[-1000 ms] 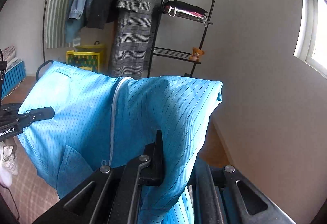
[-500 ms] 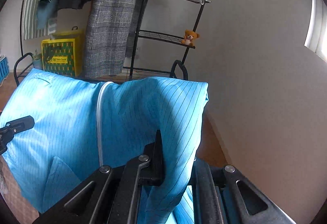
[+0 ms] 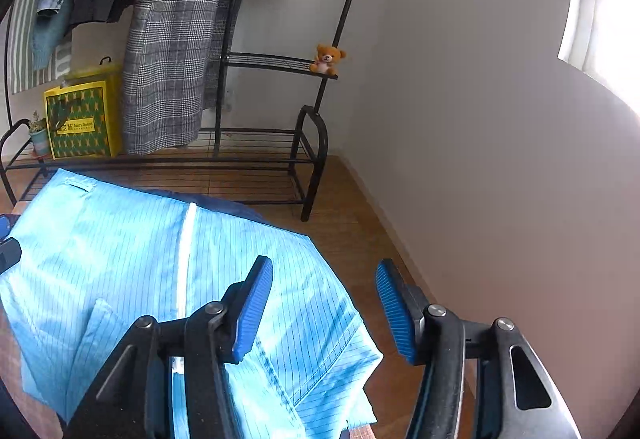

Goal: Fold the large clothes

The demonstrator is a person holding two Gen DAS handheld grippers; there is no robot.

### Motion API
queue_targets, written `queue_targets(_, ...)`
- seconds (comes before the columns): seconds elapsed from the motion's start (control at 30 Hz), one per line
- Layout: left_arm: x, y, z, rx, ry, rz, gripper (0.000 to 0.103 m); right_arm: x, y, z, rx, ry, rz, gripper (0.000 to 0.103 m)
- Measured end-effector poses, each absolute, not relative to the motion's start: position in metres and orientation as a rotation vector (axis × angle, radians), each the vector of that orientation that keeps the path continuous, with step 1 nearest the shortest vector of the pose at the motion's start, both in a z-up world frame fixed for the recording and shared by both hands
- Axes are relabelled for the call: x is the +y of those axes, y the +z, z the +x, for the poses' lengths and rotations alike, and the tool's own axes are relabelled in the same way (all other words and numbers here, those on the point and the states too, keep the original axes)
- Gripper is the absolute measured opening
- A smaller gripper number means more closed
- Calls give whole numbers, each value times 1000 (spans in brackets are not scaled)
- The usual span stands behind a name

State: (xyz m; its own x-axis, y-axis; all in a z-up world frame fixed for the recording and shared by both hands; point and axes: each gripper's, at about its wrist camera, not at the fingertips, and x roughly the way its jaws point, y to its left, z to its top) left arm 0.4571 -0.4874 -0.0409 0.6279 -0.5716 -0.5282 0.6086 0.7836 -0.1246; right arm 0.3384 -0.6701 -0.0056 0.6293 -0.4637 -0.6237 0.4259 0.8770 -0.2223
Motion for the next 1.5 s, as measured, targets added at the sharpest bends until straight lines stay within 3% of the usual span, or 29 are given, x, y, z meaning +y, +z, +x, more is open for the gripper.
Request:
queue_targets(0.47,-389,50,324,439,-746,50,52,-572,68,239,622,-451,-4,57)
queue_targets(0.73,-326,75,227,379,-772,88,53,-506,101,151,559,-441,-7,60)
queue_targets(1.07,-253,57,154,382,-768,74,75,-434,76,79,562,-430,2,62)
queue_targets(1.4,-228,26,125,380,-734,129,92,-396,30,37,531,-437,69,85)
queue_targets(1.5,-226,20,122,388,-741,128,101,-396,15,32,531,-447,104,86)
